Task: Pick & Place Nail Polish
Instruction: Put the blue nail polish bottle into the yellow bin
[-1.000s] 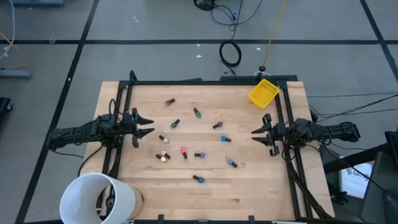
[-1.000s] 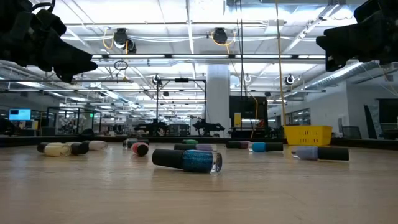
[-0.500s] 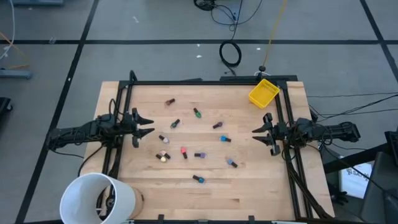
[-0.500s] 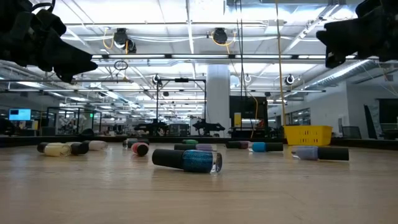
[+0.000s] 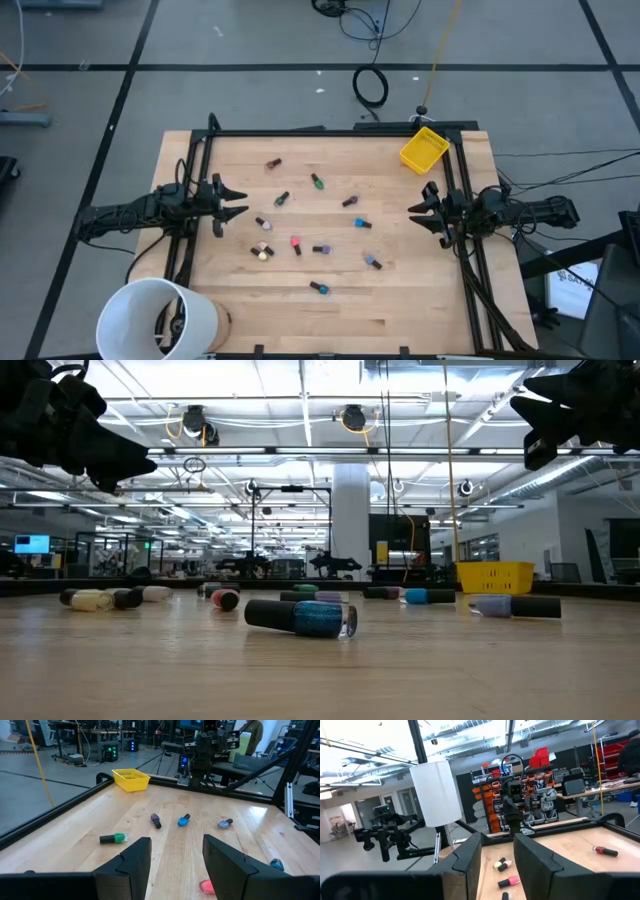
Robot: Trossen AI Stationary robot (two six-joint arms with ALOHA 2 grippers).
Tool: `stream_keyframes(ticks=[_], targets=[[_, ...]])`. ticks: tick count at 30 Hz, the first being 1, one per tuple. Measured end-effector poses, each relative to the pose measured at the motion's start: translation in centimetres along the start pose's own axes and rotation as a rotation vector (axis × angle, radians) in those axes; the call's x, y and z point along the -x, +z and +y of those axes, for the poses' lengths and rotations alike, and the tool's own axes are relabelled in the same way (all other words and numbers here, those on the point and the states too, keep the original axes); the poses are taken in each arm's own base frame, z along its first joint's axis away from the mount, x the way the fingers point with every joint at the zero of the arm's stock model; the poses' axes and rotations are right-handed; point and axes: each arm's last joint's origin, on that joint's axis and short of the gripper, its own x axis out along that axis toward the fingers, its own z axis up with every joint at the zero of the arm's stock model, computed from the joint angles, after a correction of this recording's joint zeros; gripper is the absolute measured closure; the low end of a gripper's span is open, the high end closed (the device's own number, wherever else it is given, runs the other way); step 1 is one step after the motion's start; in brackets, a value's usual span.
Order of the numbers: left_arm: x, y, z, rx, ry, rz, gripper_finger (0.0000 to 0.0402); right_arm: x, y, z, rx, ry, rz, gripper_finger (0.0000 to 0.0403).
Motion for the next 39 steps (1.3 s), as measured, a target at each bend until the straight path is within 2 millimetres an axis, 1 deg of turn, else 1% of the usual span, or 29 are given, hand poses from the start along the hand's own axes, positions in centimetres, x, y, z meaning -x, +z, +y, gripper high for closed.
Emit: stream_keyframes(ticks=[5, 10, 12, 15, 18, 21, 24, 31, 39], targets=[[0.0, 0.0, 0.0, 0.000, 0.000, 0.000, 0.0224, 0.0, -0.2, -0.1, 0.042, -0.012, 0.022, 0.0298], [0.0, 0.0, 0.0, 0.000, 0.000, 0.000, 0.0224, -0.4, -1.0, -0.7, 0.080, -0.183, 0.080, 0.0290], [0.0, 0.0, 0.0, 0.000, 0.000, 0.000, 0.0224, -0.8, -1.5, -1.0, 0.064, -0.240, 0.126, 0.0273], [0.0, 0.0, 0.0, 0.000, 0.000, 0.000, 0.0224, -1.4, -2.4, -1.4, 0.008, -0.312, 0.192, 0.0231], [0.0, 0.0, 0.0, 0.000, 0.000, 0.000, 0.0224, -2.0, -3.4, -1.7, -0.005, -0.339, 0.270, 0.0183], [0.0, 0.0, 0.0, 0.000, 0.000, 0.000, 0.0224, -2.4, -4.7, -2.0, -0.014, -0.373, 0.372, 0.0156], [0.0, 0.0, 0.0, 0.000, 0.000, 0.000, 0.0224, -2.7, -6.2, -2.3, 0.000, -0.407, 0.505, 0.0153], [0.0, 0.0, 0.0, 0.000, 0.000, 0.000, 0.0224, -4.9, -7.2, -2.7, 0.060, -0.434, 0.683, 0.0170], [0.0, 0.0, 0.0, 0.002, 0.000, 0.000, 0.0224, -7.5, -8.1, -2.9, 0.115, -0.414, 0.710, 0.0170]])
